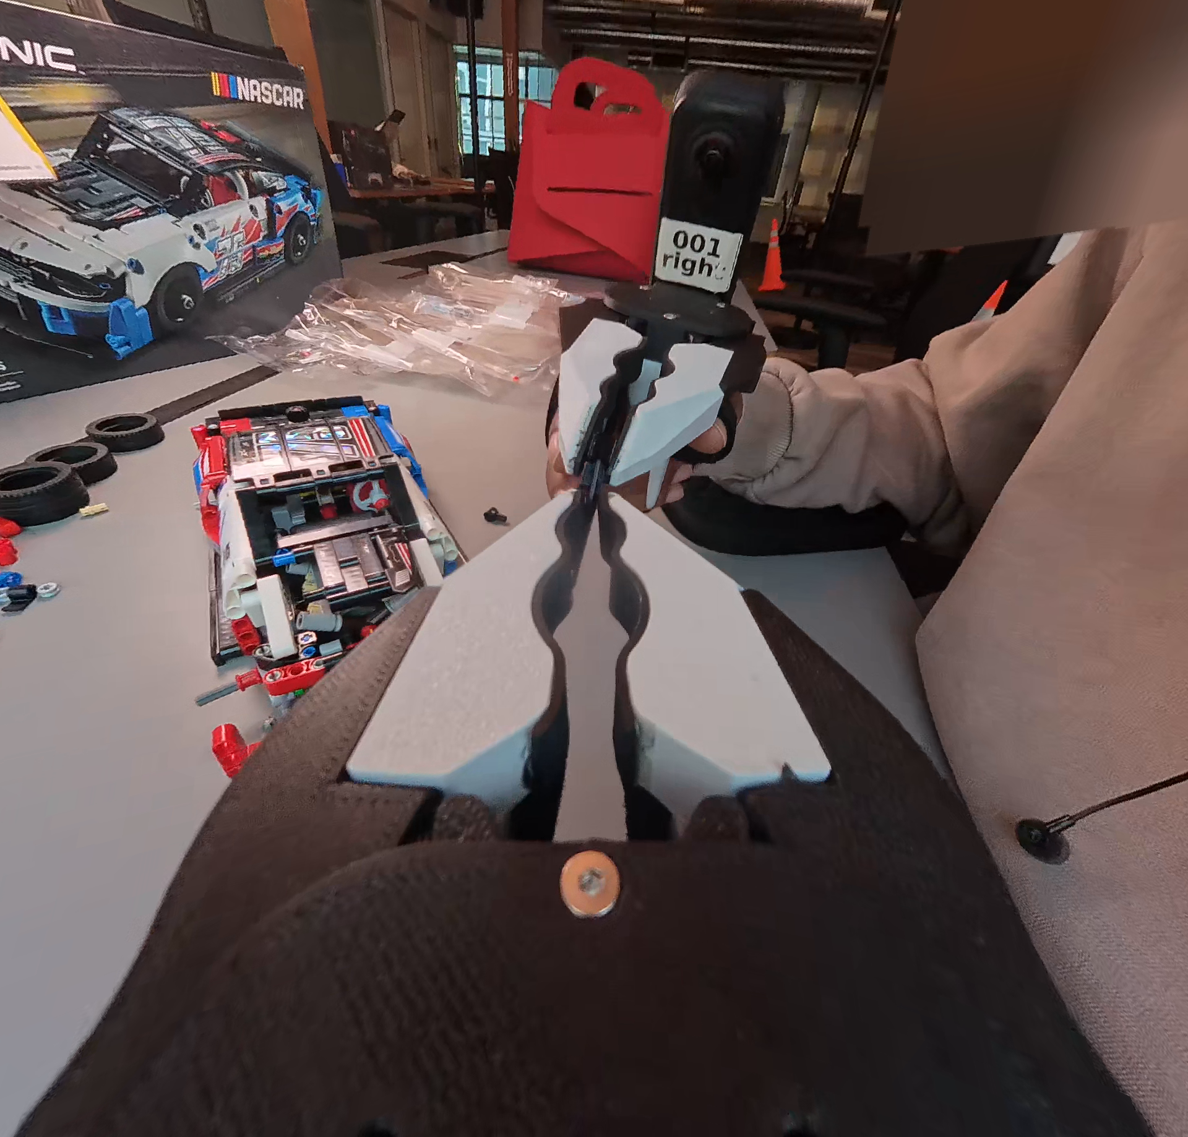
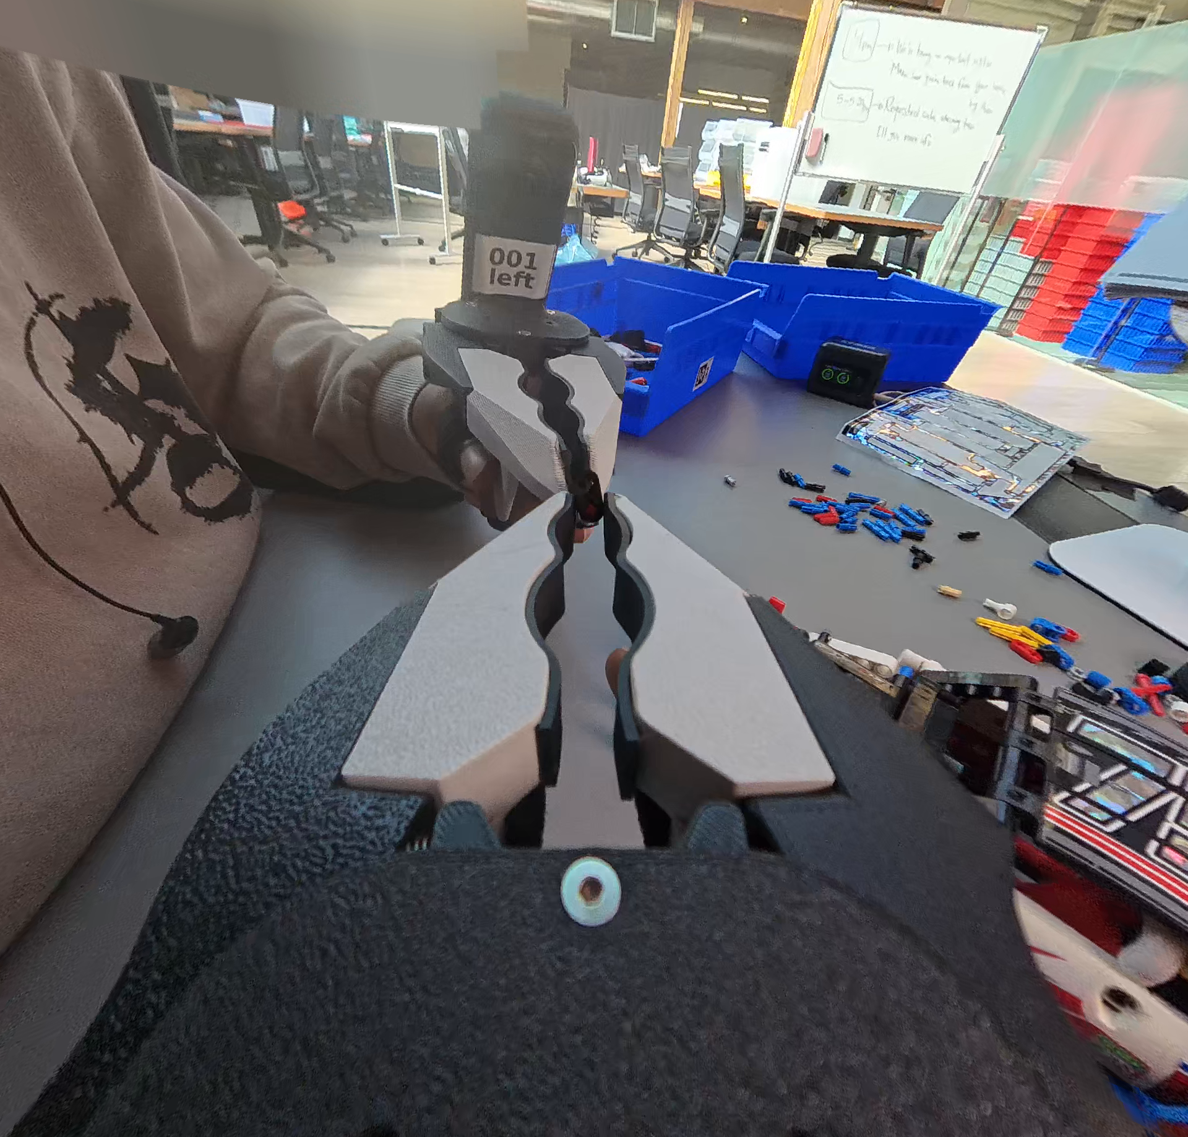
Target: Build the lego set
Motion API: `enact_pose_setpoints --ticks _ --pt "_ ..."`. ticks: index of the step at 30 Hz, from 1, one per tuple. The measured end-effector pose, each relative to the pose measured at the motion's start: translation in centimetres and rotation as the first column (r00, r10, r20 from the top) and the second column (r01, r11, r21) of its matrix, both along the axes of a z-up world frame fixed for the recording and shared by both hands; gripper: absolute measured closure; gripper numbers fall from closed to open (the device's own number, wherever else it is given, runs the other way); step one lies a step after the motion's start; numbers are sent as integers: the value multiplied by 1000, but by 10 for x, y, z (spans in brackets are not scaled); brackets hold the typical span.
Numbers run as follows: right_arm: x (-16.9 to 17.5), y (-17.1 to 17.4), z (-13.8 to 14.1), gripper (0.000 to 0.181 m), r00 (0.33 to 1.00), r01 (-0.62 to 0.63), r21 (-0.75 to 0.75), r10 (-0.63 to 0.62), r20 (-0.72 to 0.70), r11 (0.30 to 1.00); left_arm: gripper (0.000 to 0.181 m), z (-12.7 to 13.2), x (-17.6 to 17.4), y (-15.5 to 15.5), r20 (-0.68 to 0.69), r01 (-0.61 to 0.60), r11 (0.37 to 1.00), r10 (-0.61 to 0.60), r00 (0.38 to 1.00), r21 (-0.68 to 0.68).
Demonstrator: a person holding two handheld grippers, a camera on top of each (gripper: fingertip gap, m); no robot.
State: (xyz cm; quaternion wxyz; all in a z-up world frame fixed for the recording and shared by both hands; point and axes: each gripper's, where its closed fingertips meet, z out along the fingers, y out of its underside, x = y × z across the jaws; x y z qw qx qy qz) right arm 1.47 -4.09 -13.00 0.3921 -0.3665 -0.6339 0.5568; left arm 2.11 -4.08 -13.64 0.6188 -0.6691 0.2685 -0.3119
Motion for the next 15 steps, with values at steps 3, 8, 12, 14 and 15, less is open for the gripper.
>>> enact_pose_setpoints --ticks 3,8,12,14,15 --pt "0 -1 7 175 999 -20 -99 17 -28 995 179 6 -1 -2 45 4 1000 -5 999 19" --pt "0 4 18 176 997 -46 -272 26 -75 961 165 15 -1 -4 104 11 999 -16 994 50" --pt "3 4 29 176 989 -101 -385 52 -136 918 162 17 -6 0 86 -49 996 43 995 71" --pt "6 5 35 177 983 -122 -404 55 -173 906 161 19 -6 -2 103 -35 997 28 994 71" --pt "7 4 37 177 980 -129 -396 56 -192 909 160 19 -3 -3 112 -14 998 7 994 62"
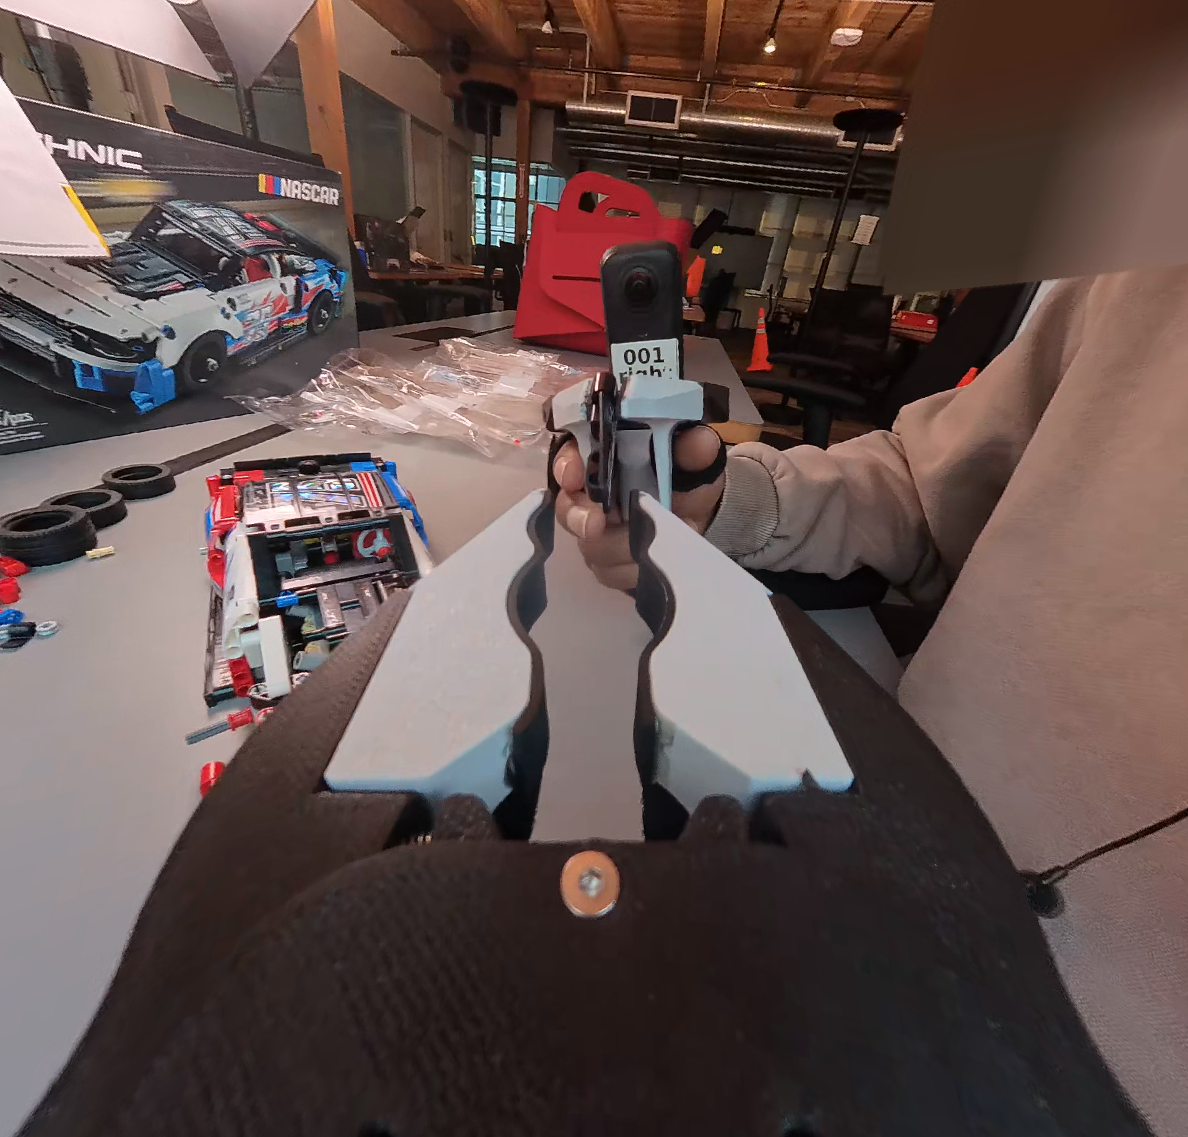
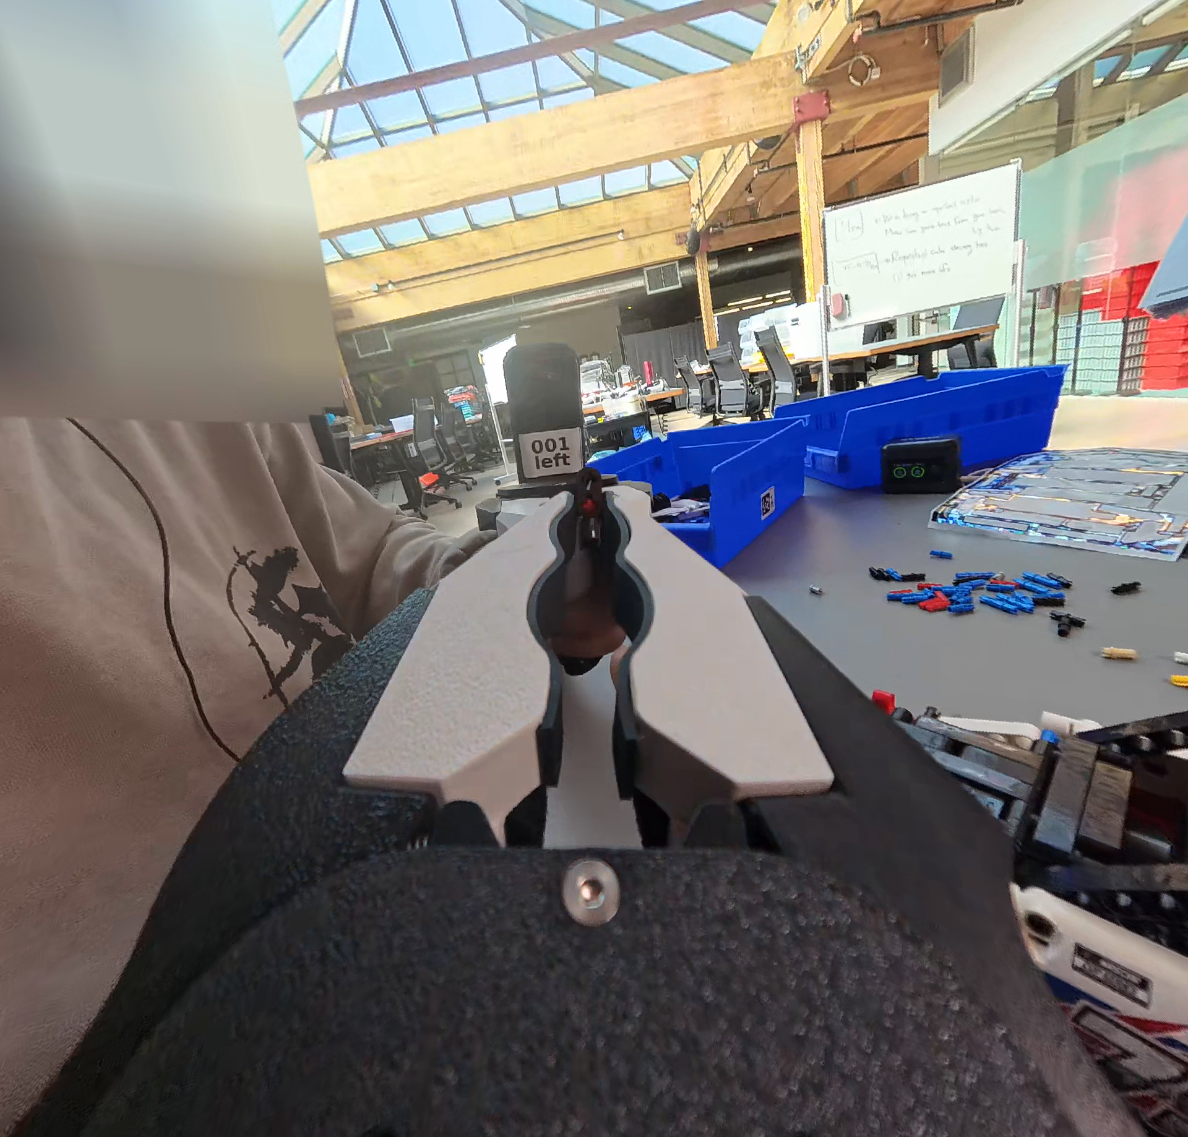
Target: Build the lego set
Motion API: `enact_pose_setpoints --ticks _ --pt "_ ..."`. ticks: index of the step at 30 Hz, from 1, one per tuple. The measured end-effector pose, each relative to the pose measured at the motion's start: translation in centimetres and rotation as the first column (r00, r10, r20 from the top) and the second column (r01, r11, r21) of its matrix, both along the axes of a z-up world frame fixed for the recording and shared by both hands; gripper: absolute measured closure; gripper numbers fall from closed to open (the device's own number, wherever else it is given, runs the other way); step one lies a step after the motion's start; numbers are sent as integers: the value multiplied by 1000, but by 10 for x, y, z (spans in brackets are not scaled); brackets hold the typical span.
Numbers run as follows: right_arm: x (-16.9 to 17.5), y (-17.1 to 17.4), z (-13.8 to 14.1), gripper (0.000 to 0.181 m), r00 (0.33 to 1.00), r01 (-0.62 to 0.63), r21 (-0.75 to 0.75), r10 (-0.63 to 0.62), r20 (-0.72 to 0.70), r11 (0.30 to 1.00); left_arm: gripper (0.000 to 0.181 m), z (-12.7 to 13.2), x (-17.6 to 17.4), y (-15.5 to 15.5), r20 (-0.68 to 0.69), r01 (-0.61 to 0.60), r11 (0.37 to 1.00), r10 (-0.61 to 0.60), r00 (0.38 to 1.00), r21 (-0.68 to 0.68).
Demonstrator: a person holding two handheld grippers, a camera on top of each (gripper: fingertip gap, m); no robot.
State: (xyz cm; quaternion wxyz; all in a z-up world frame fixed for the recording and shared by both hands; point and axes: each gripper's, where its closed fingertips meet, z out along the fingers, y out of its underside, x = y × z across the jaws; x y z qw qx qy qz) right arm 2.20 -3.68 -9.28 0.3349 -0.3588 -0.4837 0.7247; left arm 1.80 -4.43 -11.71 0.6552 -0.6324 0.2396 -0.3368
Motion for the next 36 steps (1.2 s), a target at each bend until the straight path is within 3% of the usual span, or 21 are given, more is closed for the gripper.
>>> enact_pose_setpoints --ticks 5,9,12,15,19,24,30,36 --pt "1 -8 -1 176 1000 -6 61 7 -16 998 172 6 6 -7 62 66 998 -65 996 -12" --pt "1 -9 -6 176 1000 10 132 -9 -6 991 175 6 1 -7 25 56 998 -56 998 -4" --pt "2 -11 -13 176 999 35 274 -38 3 961 175 2 1 -8 -127 18 996 -7 992 83" --pt "2 -11 -23 174 996 65 406 -83 28 912 175 -5 2 -9 -322 -12 978 80 943 208" --pt "1 -12 -33 170 993 64 480 -102 53 875 175 -12 3 -10 -428 -3 963 122 895 268" --pt "-1 -12 -38 161 990 64 505 -117 74 861 176 -17 2 -9 -435 8 970 102 895 244" --pt "-2 -12 -39 173 989 61 485 -119 90 873 175 -21 2 -8 -385 22 988 41 922 156" --pt "-3 -10 -37 174 984 13 355 -76 164 935 175 -20 1 -7 -260 39 998 -24 965 55"
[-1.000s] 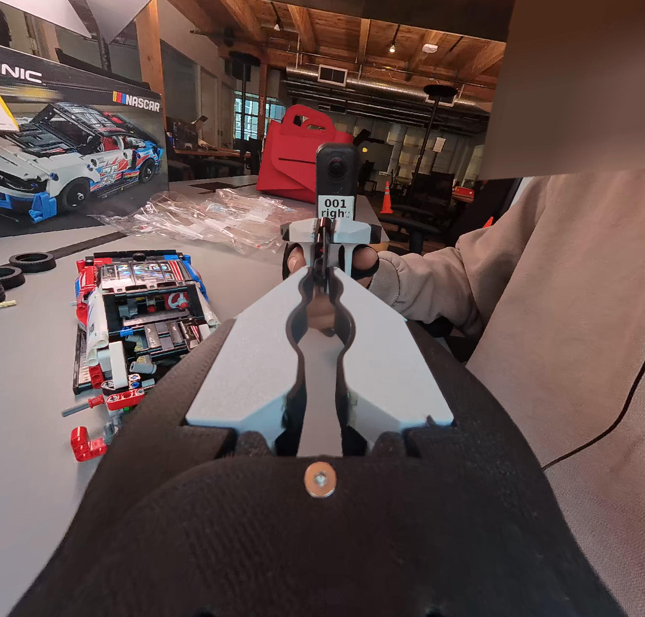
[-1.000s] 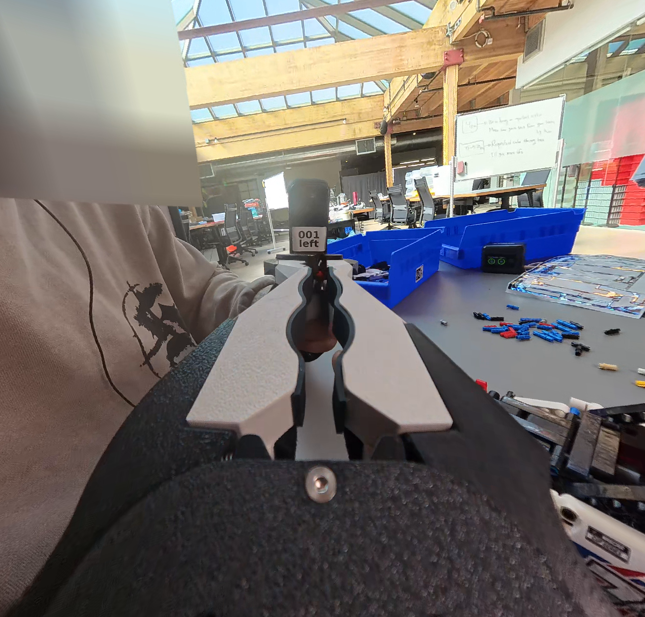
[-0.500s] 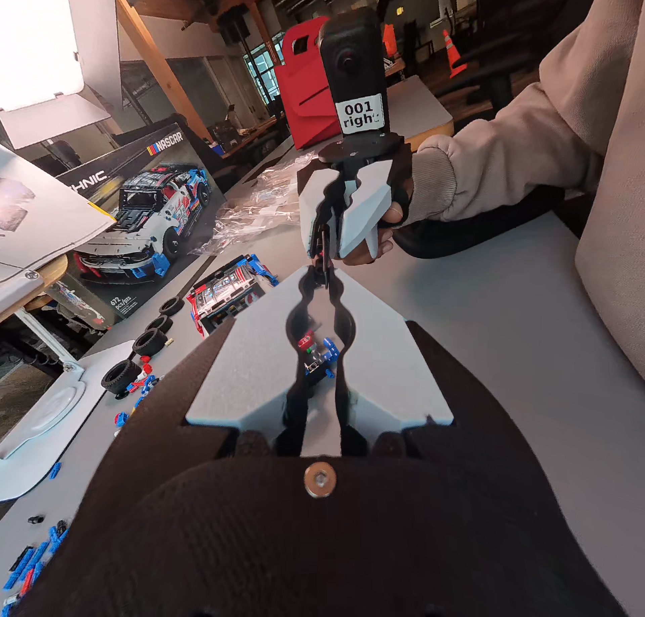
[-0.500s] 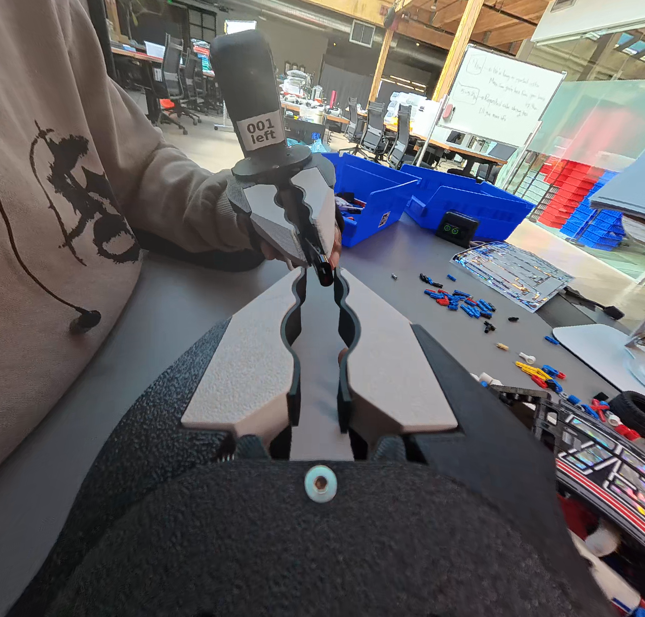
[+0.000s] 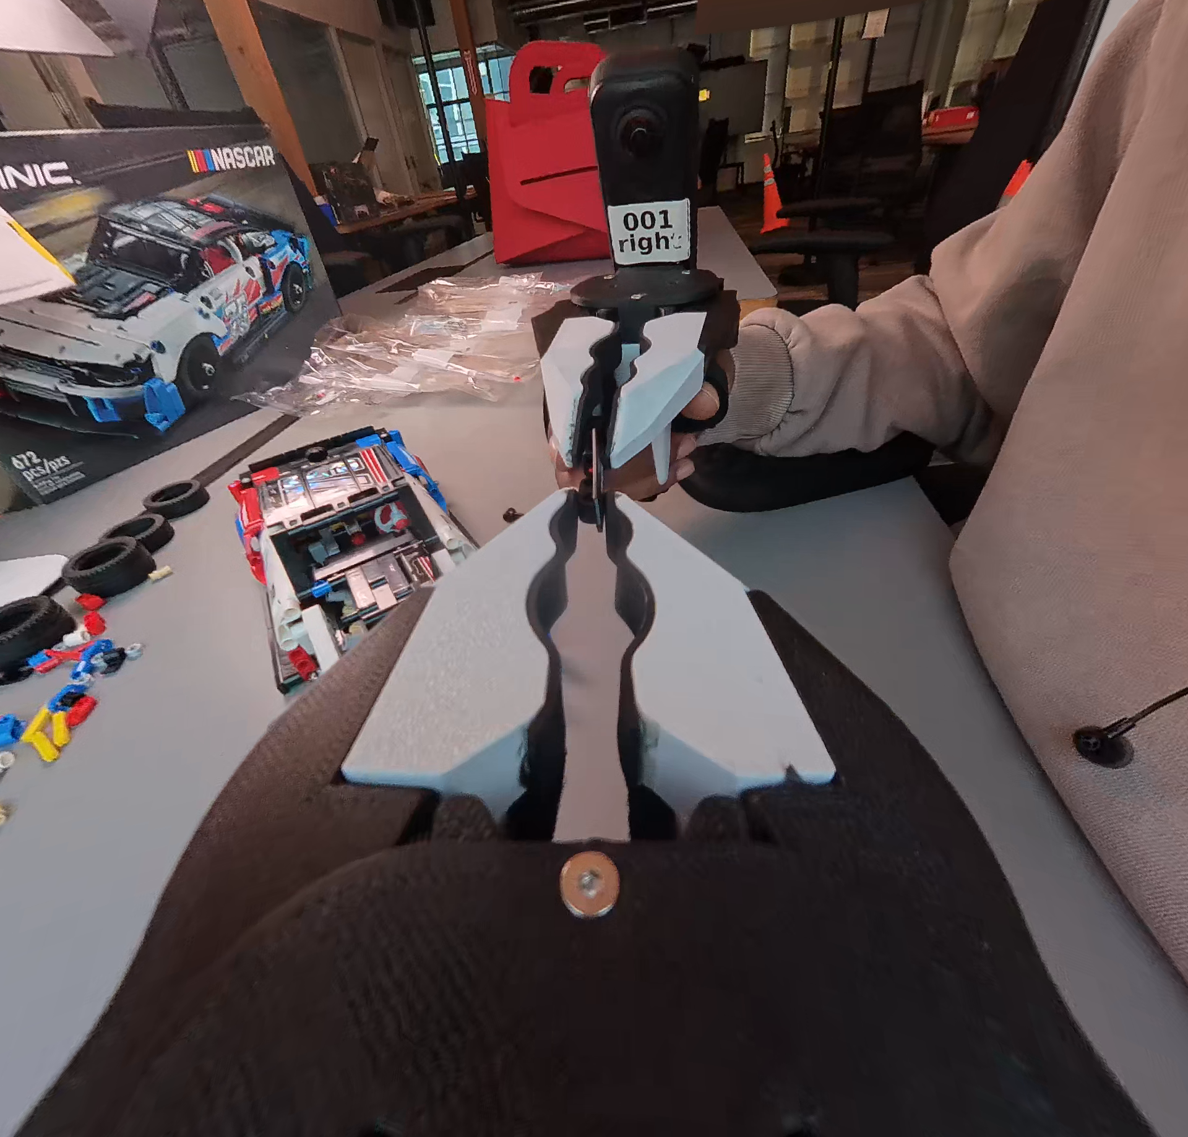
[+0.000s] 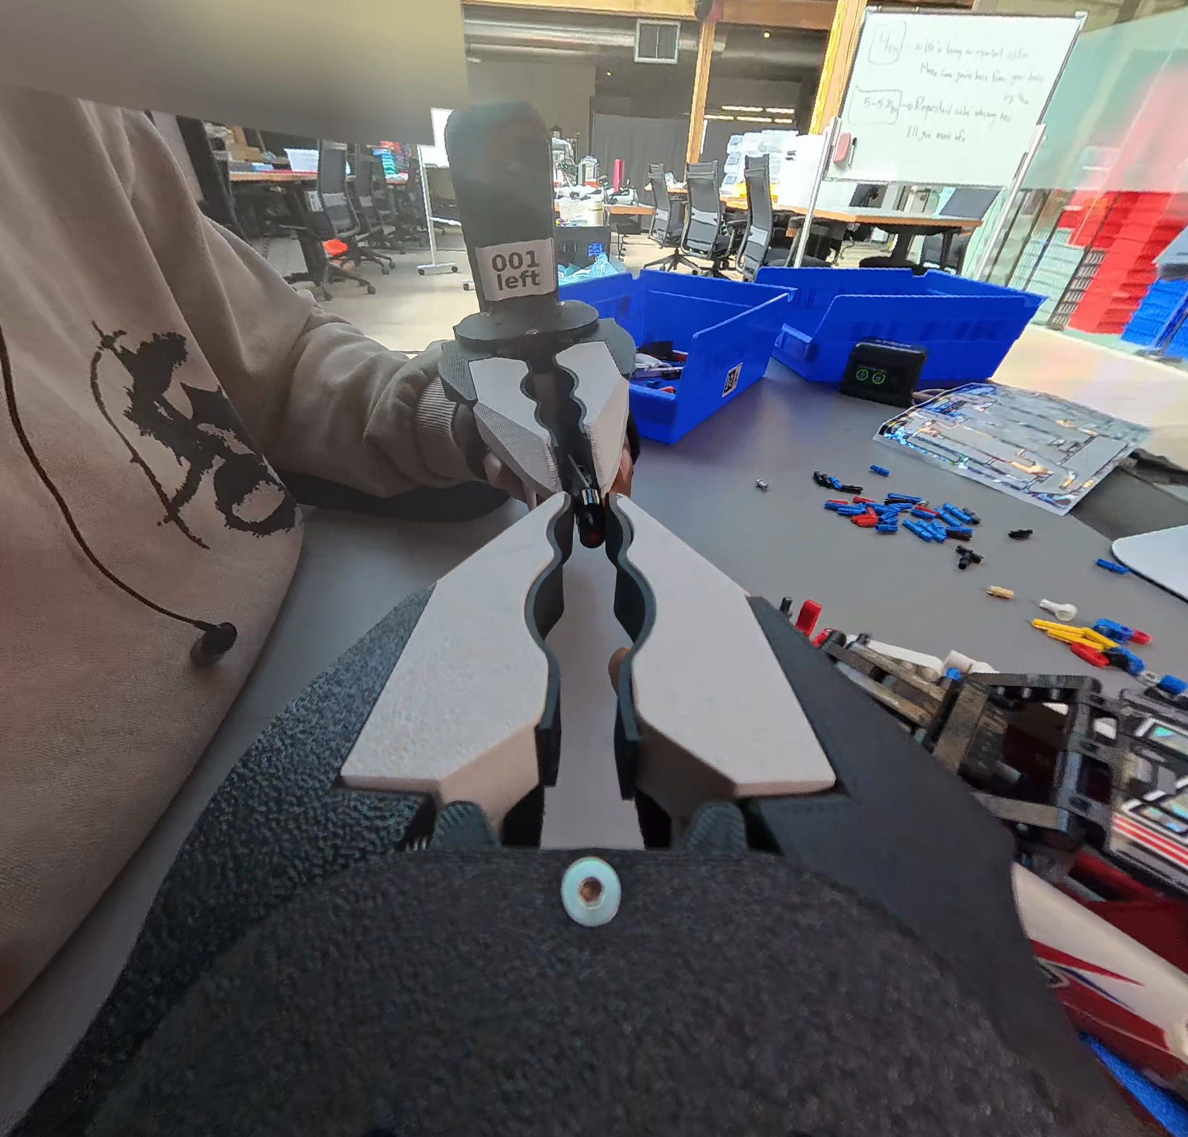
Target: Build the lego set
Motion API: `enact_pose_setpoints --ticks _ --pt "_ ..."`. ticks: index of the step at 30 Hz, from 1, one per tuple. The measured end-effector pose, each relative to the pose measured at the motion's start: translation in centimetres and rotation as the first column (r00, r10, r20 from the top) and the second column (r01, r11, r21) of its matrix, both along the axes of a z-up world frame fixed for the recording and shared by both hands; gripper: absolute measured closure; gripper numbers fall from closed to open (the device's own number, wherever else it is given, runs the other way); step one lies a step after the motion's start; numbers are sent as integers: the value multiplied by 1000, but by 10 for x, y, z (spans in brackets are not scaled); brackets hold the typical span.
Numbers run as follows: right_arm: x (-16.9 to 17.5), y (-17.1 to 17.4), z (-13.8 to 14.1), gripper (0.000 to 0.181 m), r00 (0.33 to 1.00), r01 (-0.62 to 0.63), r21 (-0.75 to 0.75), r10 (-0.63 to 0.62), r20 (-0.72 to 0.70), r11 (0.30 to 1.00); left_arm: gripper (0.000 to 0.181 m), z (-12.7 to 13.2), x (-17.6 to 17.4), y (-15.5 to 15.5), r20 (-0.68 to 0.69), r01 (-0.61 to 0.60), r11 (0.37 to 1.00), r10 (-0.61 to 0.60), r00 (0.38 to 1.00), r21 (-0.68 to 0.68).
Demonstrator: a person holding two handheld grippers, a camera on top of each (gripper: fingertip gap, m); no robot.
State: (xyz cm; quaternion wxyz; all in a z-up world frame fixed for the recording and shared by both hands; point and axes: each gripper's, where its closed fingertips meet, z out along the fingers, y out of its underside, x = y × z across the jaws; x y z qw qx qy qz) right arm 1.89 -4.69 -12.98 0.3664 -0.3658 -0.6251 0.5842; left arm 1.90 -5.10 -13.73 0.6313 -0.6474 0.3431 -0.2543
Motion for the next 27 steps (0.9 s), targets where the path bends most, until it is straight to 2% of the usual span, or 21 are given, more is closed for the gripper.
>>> enact_pose_setpoints --ticks 5,14,27 --pt "0 2 -9 176 995 -29 -89 37 93 996 175 -7 -1 3 80 28 993 -19 997 -111" --pt "0 3 0 176 998 -42 -172 49 35 984 174 5 -1 5 276 64 982 -13 961 -175" --pt "-1 1 -2 175 998 -56 -188 63 31 981 175 5 1 3 250 74 984 -32 968 -164"
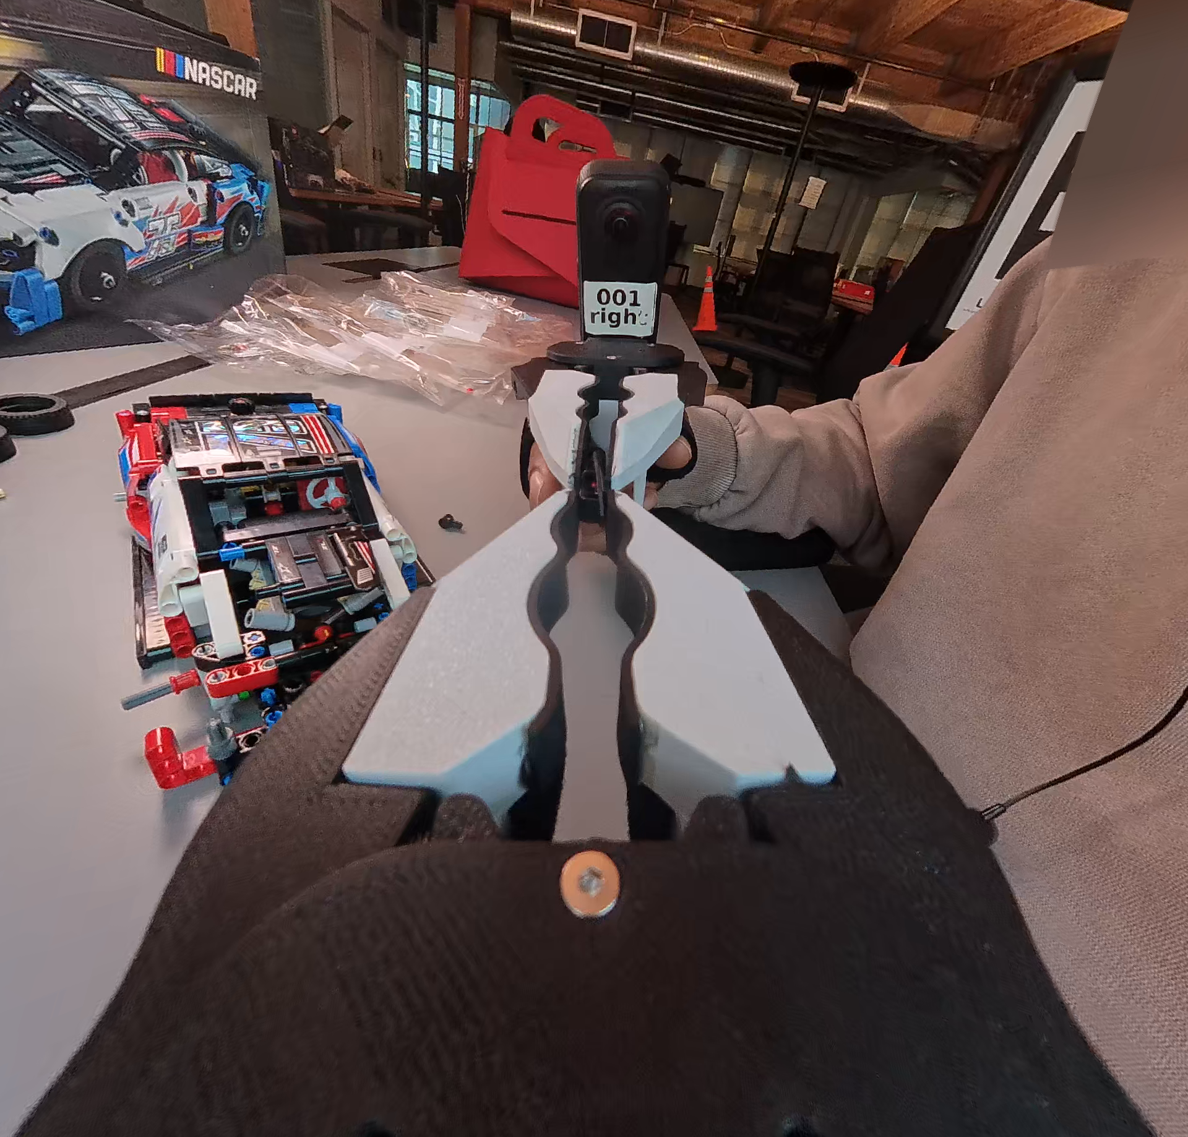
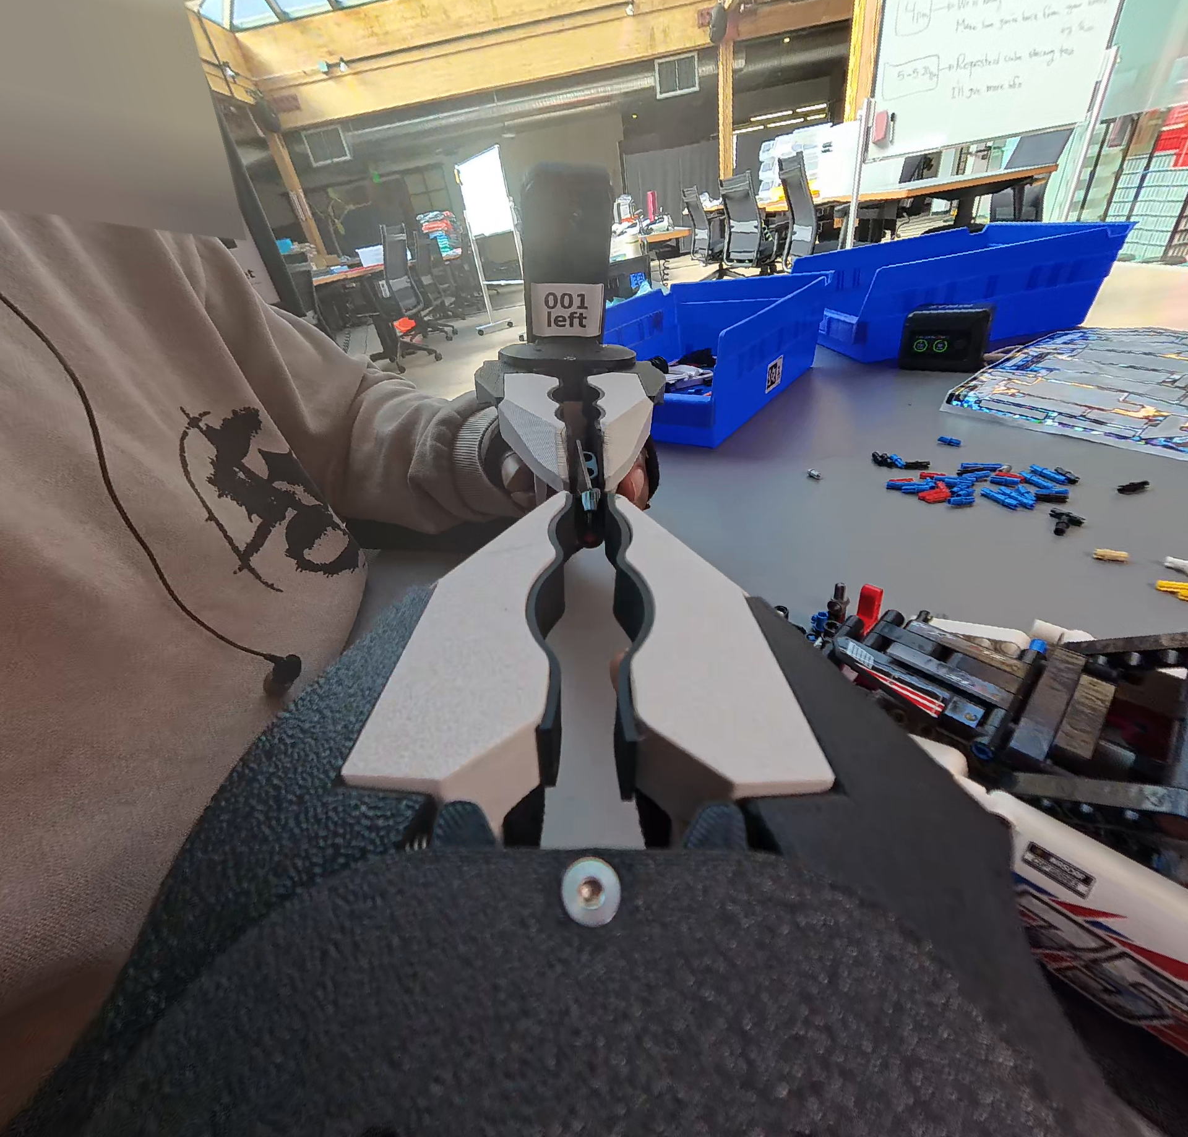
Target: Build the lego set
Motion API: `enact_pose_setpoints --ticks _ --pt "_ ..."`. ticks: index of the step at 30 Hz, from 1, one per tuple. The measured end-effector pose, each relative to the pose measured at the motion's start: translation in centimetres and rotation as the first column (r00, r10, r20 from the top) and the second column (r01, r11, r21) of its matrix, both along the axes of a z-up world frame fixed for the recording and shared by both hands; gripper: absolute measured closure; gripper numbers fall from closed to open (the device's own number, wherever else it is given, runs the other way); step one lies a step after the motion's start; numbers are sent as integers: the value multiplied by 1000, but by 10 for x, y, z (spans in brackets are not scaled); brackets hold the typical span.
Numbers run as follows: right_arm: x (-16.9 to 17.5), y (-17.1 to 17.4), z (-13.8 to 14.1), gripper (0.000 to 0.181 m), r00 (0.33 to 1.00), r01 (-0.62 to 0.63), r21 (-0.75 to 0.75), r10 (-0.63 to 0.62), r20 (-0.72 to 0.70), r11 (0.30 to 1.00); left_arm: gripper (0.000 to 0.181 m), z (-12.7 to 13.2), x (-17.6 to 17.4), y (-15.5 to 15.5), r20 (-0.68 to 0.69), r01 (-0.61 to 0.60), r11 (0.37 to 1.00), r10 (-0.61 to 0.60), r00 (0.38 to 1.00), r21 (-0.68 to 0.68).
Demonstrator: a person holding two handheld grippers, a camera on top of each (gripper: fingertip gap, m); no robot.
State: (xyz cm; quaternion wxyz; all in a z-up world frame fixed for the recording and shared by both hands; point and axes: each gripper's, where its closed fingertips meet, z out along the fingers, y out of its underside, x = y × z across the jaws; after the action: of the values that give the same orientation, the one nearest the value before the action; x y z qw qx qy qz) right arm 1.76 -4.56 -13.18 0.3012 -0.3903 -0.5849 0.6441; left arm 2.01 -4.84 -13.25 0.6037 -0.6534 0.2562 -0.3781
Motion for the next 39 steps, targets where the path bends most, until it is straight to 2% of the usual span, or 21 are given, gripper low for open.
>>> enact_pose_setpoints --ticks 17,22,25,27,29,31,35,39 --pt "-4 28 -4 165 994 106 -2 -106 20 994 176 -6 -13 11 -73 -109 994 110 991 19" --pt "8 59 15 168 977 210 -8 -210 -38 978 176 -7 -17 14 -79 -136 990 137 987 21" --pt "23 95 23 170 939 340 11 -339 -59 940 176 -6 -17 14 -82 -142 990 144 986 25" --pt "34 127 13 171 887 460 89 -461 -16 883 176 -6 -17 14 -83 -143 989 145 986 26" --pt "47 154 -7 171 823 539 232 -565 61 810 176 -6 -18 15 -82 -148 989 149 985 24" --pt "62 169 -35 170 768 527 381 -618 171 760 176 -7 -19 15 -78 -151 988 152 985 18" --pt "89 166 -90 152 674 373 493 -595 438 786 176 -8 -20 17 -67 -153 988 152 986 0" --pt "94 157 -111 141 622 302 492 -560 547 817 176 -13 -21 19 -71 -157 987 156 985 -22"
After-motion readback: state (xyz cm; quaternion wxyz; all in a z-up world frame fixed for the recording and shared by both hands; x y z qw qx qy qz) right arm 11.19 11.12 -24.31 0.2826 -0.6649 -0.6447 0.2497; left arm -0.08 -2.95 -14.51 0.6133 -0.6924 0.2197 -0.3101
